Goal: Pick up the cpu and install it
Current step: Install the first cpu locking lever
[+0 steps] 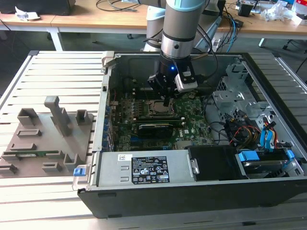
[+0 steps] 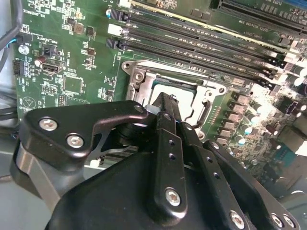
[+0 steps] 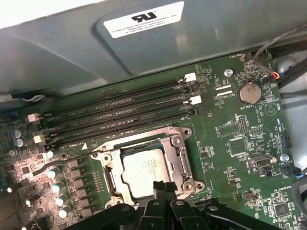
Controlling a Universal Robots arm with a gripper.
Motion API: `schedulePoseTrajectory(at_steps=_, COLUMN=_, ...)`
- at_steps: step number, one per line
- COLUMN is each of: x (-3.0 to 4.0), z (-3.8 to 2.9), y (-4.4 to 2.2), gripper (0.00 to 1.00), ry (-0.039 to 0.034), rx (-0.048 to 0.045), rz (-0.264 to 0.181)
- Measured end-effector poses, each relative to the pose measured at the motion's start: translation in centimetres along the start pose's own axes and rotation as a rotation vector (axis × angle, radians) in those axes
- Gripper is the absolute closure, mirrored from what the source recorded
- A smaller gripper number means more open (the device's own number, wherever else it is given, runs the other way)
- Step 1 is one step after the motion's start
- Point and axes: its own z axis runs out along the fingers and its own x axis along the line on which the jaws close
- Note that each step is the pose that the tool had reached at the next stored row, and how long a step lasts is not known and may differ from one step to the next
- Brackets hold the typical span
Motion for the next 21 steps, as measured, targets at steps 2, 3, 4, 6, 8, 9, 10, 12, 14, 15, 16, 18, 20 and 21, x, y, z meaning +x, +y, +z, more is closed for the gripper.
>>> schedulePoseTrajectory(at_steps=2, x=0.0, z=0.0, y=0.0, gripper=0.89, ry=-0.0011, rx=0.0003, rz=-0.021)
schedulePoseTrajectory(at_steps=3, x=0.0, z=0.0, y=0.0, gripper=0.89, ry=-0.0016, rx=0.0006, rz=-0.031)
schedulePoseTrajectory(at_steps=4, x=0.0, z=0.0, y=0.0, gripper=0.89, ry=-0.0022, rx=0.0008, rz=-0.043)
schedulePoseTrajectory(at_steps=6, x=0.0, z=0.0, y=0.0, gripper=0.89, ry=-0.0035, rx=0.0012, rz=-0.068)
schedulePoseTrajectory(at_steps=8, x=0.0, z=0.0, y=0.0, gripper=0.89, ry=-0.0048, rx=0.0017, rz=-0.092)
schedulePoseTrajectory(at_steps=9, x=0.0, z=0.0, y=0.0, gripper=0.89, ry=-0.0054, rx=0.0019, rz=-0.105)
schedulePoseTrajectory(at_steps=10, x=0.0, z=0.0, y=0.0, gripper=0.89, ry=-0.0061, rx=0.0021, rz=-0.118)
schedulePoseTrajectory(at_steps=12, x=0.0, z=0.0, y=0.0, gripper=0.89, ry=-0.0072, rx=0.0025, rz=-0.138)
schedulePoseTrajectory(at_steps=14, x=0.0, z=0.0, y=0.0, gripper=0.89, ry=-0.0087, rx=0.003, rz=-0.168)
schedulePoseTrajectory(at_steps=15, x=0.0, z=0.0, y=0.0, gripper=0.89, ry=-0.0092, rx=0.0032, rz=-0.178)
schedulePoseTrajectory(at_steps=16, x=0.0, z=0.0, y=0.01, gripper=0.89, ry=-0.0081, rx=-0.0062, rz=-0.182)
schedulePoseTrajectory(at_steps=18, x=0.0, z=0.0, y=0.0, gripper=0.89, ry=-0.0019, rx=-0.0476, rz=-0.192)
schedulePoseTrajectory(at_steps=20, x=0.0, z=0.0, y=0.0, gripper=0.89, ry=-0.0027, rx=-0.0475, rz=-0.229)
schedulePoseTrajectory(at_steps=21, x=0.0, z=0.0, y=0.0, gripper=0.89, ry=-0.0041, rx=-0.0464, rz=-0.28)
